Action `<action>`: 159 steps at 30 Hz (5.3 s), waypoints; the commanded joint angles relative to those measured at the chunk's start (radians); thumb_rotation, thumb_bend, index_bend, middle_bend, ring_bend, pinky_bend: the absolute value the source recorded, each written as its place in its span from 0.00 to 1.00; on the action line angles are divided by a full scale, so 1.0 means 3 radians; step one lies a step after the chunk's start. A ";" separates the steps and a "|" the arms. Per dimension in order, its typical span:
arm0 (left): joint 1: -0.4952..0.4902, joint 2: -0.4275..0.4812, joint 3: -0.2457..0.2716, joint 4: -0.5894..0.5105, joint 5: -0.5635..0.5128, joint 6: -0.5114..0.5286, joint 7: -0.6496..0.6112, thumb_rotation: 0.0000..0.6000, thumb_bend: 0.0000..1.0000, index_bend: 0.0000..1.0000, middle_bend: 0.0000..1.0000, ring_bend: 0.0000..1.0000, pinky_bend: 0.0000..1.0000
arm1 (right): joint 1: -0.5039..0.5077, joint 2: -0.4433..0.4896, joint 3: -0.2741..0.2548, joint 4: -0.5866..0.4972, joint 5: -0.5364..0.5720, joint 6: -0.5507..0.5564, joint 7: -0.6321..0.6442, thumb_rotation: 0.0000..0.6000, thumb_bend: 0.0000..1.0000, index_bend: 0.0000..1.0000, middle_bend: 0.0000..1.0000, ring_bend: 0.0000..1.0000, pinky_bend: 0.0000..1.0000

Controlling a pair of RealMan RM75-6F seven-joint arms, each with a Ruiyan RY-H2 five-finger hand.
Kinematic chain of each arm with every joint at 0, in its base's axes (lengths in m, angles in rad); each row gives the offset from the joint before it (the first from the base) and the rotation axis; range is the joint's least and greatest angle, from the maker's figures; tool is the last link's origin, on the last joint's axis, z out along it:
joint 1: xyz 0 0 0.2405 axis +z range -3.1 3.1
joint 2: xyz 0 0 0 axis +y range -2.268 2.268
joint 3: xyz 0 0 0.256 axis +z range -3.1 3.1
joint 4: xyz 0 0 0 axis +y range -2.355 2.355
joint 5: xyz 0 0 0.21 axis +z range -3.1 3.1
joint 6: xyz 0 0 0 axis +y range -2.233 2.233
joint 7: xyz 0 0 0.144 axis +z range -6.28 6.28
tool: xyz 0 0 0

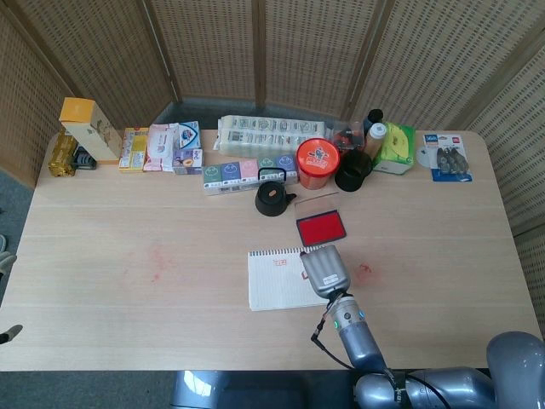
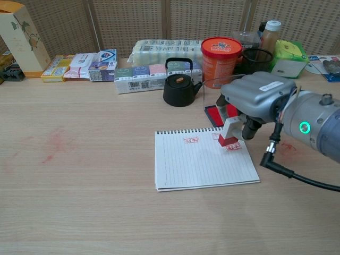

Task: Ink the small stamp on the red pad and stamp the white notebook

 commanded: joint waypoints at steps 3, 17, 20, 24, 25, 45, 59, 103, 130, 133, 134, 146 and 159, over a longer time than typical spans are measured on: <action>0.0012 0.0009 0.0011 0.0001 0.0031 0.0023 -0.0021 1.00 0.00 0.00 0.00 0.00 0.01 | 0.0179 -0.0064 0.0108 -0.0200 0.0145 0.0225 -0.0277 1.00 0.49 0.59 1.00 1.00 1.00; 0.0010 0.0028 0.0008 0.0025 0.0020 0.0017 -0.0093 1.00 0.00 0.00 0.00 0.00 0.01 | 0.0436 -0.0660 0.0136 0.0288 0.0305 0.0221 -0.0371 1.00 0.49 0.59 1.00 1.00 1.00; 0.0010 0.0033 0.0005 0.0028 0.0007 0.0013 -0.0111 1.00 0.00 0.00 0.00 0.00 0.01 | 0.0496 -0.0748 0.0188 0.0425 0.0367 0.0172 -0.0383 1.00 0.49 0.59 1.00 1.00 1.00; 0.0006 0.0035 0.0000 0.0031 -0.0002 0.0007 -0.0119 1.00 0.00 0.00 0.00 0.00 0.01 | 0.0524 -0.0787 0.0206 0.0487 0.0397 0.0161 -0.0389 1.00 0.49 0.59 1.00 1.00 1.00; 0.0005 0.0033 -0.0001 0.0033 -0.0007 0.0003 -0.0120 1.00 0.00 0.00 0.00 0.00 0.01 | 0.0531 -0.0799 0.0206 0.0505 0.0404 0.0156 -0.0386 1.00 0.49 0.59 1.00 1.00 1.00; -0.0014 0.0022 -0.0010 0.0029 -0.0046 -0.0042 -0.0097 1.00 0.00 0.00 0.00 0.00 0.01 | 0.0550 -0.0924 0.0144 0.0909 0.0463 -0.0047 -0.0188 1.00 0.49 0.59 1.00 1.00 1.00; -0.0013 0.0024 -0.0007 0.0031 -0.0039 -0.0042 -0.0104 1.00 0.00 0.00 0.00 0.00 0.01 | 0.0520 -0.0981 0.0097 0.1069 0.0444 -0.0146 -0.0069 1.00 0.49 0.59 1.00 1.00 1.00; 0.0006 0.0041 0.0017 0.0031 0.0026 -0.0007 -0.0153 1.00 0.00 0.00 0.00 0.00 0.01 | 0.0669 -0.0447 0.0475 -0.0594 0.0516 0.0914 -0.1010 1.00 0.49 0.60 1.00 1.00 1.00; 0.0001 -0.0029 0.0019 -0.0042 -0.0016 -0.0034 0.0103 1.00 0.00 0.00 0.00 0.00 0.01 | -0.0065 0.0675 -0.0152 0.0196 0.0208 -0.0027 0.0641 1.00 0.49 0.60 1.00 1.00 1.00; 0.0002 -0.0037 0.0018 -0.0056 -0.0031 -0.0036 0.0138 1.00 0.00 0.00 0.00 0.00 0.01 | -0.0106 0.0613 -0.0180 0.0434 0.0219 -0.0162 0.0801 1.00 0.49 0.60 1.00 1.00 1.00; 0.0003 -0.0039 0.0017 -0.0060 -0.0037 -0.0036 0.0147 1.00 0.00 0.00 0.00 0.00 0.01 | -0.0113 0.0596 -0.0177 0.0495 0.0229 -0.0198 0.0841 1.00 0.49 0.60 1.00 1.00 1.00; -0.0013 -0.0074 0.0008 -0.0072 -0.0102 -0.0086 0.0234 1.00 0.00 0.00 0.00 0.00 0.01 | -0.0206 0.0462 -0.0216 0.1035 0.0207 -0.0519 0.1192 1.00 0.49 0.60 1.00 1.00 1.00; -0.0019 -0.0075 0.0008 -0.0078 -0.0106 -0.0098 0.0241 1.00 0.00 0.00 0.00 0.00 0.01 | -0.0276 0.0408 -0.0211 0.1232 0.0202 -0.0669 0.1347 1.00 0.40 0.52 1.00 1.00 1.00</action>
